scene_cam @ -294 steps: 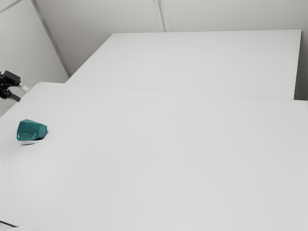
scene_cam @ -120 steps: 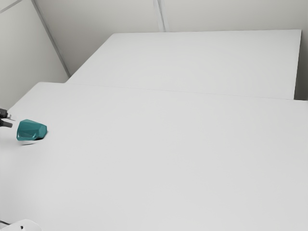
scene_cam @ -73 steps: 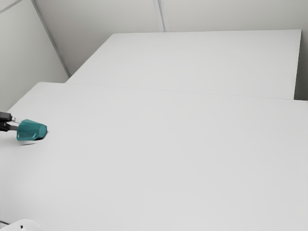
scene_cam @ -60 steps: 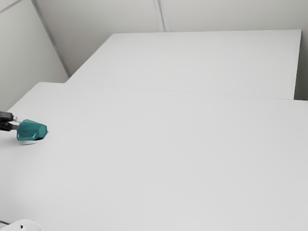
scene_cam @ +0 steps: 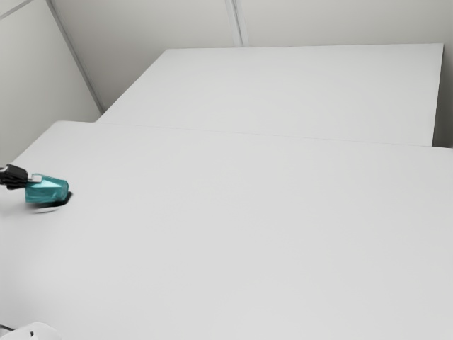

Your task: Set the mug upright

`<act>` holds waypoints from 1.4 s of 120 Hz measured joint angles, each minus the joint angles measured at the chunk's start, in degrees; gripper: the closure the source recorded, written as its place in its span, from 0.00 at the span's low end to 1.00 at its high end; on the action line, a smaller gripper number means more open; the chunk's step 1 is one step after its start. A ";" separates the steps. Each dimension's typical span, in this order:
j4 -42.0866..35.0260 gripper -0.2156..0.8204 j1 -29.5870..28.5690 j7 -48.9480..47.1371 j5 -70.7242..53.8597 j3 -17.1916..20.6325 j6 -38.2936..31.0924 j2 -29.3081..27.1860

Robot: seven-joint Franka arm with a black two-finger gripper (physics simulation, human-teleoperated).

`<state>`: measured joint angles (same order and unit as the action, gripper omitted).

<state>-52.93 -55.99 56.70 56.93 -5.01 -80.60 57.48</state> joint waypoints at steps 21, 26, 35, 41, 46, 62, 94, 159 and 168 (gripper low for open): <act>0.00 0.94 0.08 -0.88 0.11 0.00 0.89 -1.40; 0.00 0.95 0.08 -1.08 0.11 0.00 1.30 -1.59; 0.00 0.96 0.14 -1.54 0.10 0.01 2.25 -1.92; 0.00 0.96 0.22 -1.91 -0.02 0.04 2.94 -2.62; 0.00 0.97 0.35 -2.19 -0.19 0.06 3.41 -3.24; -2.82 0.97 2.04 -3.05 -2.80 0.09 4.44 -8.20; -11.60 0.97 13.74 -5.16 -16.73 0.11 4.19 -20.44; -42.10 0.96 39.09 -12.21 -39.25 2.13 -18.14 -46.47; -44.66 0.95 41.70 -14.39 -42.12 2.82 -20.89 -48.99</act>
<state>-97.60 -14.29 42.31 14.81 -2.19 -101.49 8.49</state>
